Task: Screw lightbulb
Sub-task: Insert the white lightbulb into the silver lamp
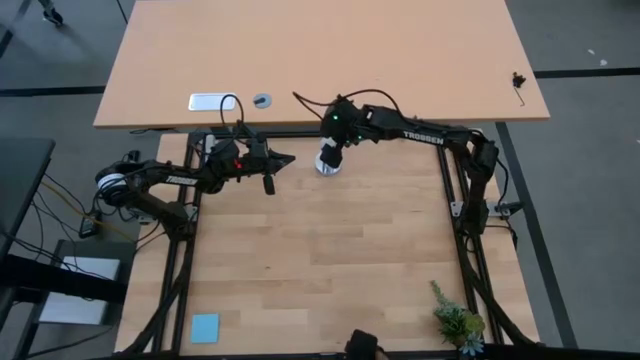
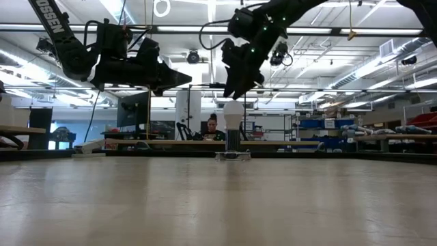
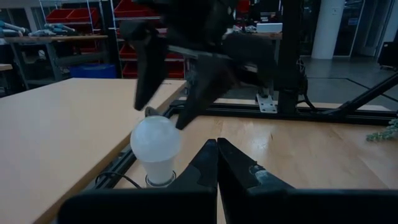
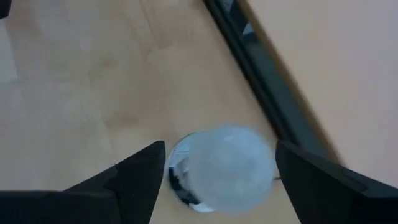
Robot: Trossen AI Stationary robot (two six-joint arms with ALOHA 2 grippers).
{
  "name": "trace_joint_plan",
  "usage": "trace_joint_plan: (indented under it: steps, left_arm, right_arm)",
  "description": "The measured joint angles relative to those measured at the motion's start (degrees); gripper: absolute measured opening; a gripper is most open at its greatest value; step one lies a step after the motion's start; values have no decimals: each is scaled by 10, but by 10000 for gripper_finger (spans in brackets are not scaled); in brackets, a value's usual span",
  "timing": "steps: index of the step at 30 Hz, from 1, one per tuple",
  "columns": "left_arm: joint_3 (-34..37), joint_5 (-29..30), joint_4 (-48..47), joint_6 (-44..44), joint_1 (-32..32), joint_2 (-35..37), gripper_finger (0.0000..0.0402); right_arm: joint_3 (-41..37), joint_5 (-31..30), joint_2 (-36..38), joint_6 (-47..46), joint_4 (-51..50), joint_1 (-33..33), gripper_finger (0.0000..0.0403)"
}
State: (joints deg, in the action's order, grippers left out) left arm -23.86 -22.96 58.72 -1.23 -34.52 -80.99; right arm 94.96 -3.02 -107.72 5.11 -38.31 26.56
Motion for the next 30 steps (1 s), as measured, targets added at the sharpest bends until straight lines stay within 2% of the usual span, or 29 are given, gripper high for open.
trace_joint_plan:
  steps: [3,8,10,18,24,30]
  left_arm:
    - [0,0,0,0,0,0,5]
    - [0,0,0,0,0,0,5]
    - [0,0,0,0,0,0,5]
    - [0,0,-2,0,0,0,5]
    - [0,0,-4,-1,0,0,5]
    - [0,0,-4,-1,0,0,5]
  right_arm:
    - [4,6,0,74,6,4,315]
    - [4,75,-6,199,4,31,313]
    - [4,102,-11,210,1,43,311]
    - [4,110,-43,233,-2,49,308]
    - [5,98,-45,193,2,44,286]
    - [6,38,-45,2,-10,39,270]
